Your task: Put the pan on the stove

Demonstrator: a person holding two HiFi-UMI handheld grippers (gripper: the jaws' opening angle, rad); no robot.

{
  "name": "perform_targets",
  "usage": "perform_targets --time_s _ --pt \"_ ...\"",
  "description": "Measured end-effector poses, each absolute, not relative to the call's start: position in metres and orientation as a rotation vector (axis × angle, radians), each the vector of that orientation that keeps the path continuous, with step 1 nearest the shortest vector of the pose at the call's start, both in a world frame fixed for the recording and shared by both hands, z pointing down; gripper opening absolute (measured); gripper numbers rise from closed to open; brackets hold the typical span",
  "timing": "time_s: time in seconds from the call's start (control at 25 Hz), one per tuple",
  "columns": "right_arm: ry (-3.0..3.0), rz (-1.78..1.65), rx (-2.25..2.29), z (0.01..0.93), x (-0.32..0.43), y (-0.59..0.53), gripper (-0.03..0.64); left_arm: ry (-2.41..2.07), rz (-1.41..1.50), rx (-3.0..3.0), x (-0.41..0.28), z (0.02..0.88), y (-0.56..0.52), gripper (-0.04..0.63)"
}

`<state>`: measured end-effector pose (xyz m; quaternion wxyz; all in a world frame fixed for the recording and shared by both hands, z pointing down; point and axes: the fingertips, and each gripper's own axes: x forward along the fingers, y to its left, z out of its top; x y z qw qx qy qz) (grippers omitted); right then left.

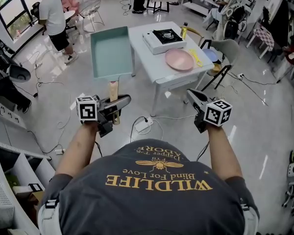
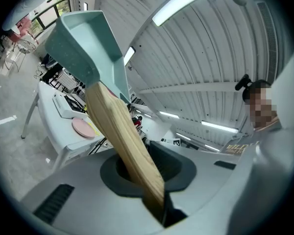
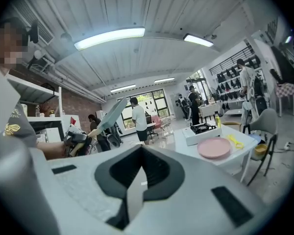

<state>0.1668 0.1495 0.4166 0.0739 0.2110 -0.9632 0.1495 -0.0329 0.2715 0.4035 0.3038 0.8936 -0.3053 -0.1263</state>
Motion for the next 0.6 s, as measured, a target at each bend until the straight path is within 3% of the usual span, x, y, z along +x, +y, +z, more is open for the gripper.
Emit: perform_targets --time_s 0.2,0.6 --pt "-2.899 0.429 0.695 0.392 0.079 0.12 0.0 -0.74 -0.281 2.383 -0.126 0.394 0.228 0.054" --pt "-2.85 0.468 0.766 0.402 -0.017 0.067 0.0 -0.642 -0.235 2.401 -0.215 0.401 0.157 0.054"
